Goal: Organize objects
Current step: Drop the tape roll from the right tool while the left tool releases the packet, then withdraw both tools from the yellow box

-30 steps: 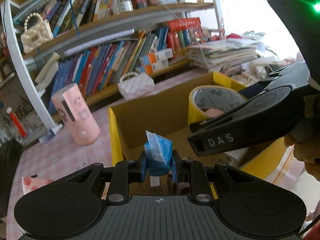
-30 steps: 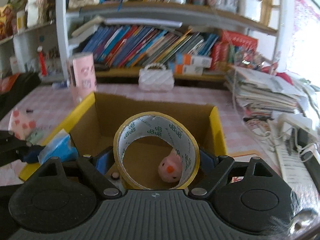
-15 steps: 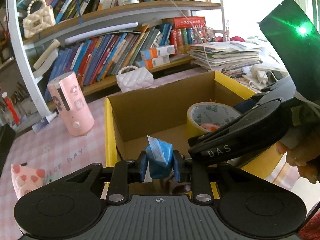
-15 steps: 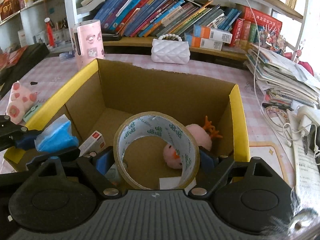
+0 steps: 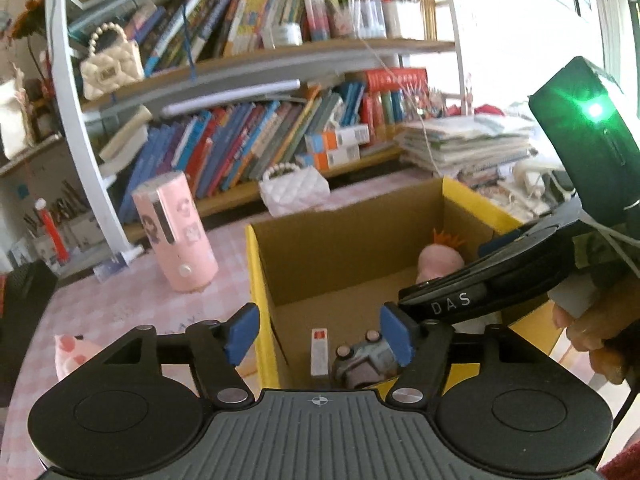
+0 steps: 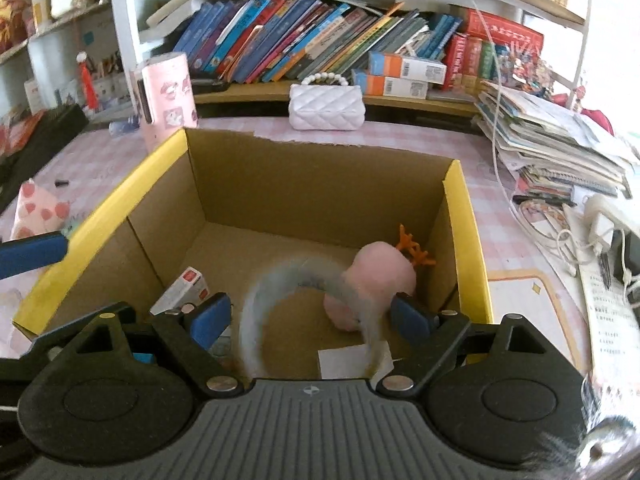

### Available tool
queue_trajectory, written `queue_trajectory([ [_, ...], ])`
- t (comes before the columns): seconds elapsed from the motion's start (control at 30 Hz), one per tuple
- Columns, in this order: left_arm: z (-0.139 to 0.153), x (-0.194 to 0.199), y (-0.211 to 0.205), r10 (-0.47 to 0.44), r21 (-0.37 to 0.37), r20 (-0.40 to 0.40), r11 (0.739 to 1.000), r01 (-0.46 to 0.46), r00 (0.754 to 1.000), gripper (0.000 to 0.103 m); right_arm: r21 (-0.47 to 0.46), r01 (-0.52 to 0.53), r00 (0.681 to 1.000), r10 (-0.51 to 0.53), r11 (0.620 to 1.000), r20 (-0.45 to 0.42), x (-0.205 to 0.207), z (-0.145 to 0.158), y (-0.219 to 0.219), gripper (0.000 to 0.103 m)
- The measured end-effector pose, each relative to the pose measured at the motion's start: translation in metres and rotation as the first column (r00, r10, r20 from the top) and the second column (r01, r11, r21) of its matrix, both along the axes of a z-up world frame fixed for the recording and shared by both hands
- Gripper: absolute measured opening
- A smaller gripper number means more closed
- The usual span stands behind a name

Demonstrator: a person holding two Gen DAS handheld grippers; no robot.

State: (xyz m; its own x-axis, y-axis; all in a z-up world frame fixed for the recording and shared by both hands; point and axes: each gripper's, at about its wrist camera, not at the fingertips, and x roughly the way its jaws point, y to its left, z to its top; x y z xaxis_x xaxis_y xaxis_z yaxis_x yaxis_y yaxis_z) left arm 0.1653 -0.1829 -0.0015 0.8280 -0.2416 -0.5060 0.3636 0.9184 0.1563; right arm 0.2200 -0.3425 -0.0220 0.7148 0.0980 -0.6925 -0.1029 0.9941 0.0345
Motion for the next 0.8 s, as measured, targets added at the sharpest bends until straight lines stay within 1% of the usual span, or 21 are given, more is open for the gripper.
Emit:
queue_trajectory([
  [0.13,0.009,-0.011,0.01,0.008,-0.04,0.041,0.999,-0.006,0.999,0.076,0.016,0.034,0.998,-0.034,0.999,0.05,-0.012,0.01,0.004,0.087],
  [0.27,0.016,-0.025,0.019,0.007,-0.077,0.084,0.997,-0.001,0.996,0.077,0.015,0.089,0.988,-0.09,0.996,0.124,-0.031,0.021,0.01,0.087],
  [0.4,0.019,-0.037,0.03,0.018,-0.109,0.105,0.994,-0.007,0.994,0.078,0.007,0.148,0.971,-0.147,0.989,0.19,-0.054,0.03,0.016,0.086],
  [0.53,0.019,-0.047,0.044,0.032,-0.138,0.1,0.99,-0.018,0.994,0.078,-0.001,0.205,0.951,-0.198,0.979,0.237,-0.079,0.035,0.022,0.086],
  [0.63,0.017,-0.055,0.053,0.036,-0.151,0.087,0.988,-0.023,0.996,0.078,-0.008,0.24,0.939,-0.23,0.971,0.256,-0.098,0.036,0.027,0.086],
  [0.8,0.013,-0.073,0.068,0.037,-0.141,0.062,0.99,-0.028,0.997,0.078,-0.012,0.294,0.925,-0.282,0.956,0.253,-0.129,0.033,0.038,0.086],
])
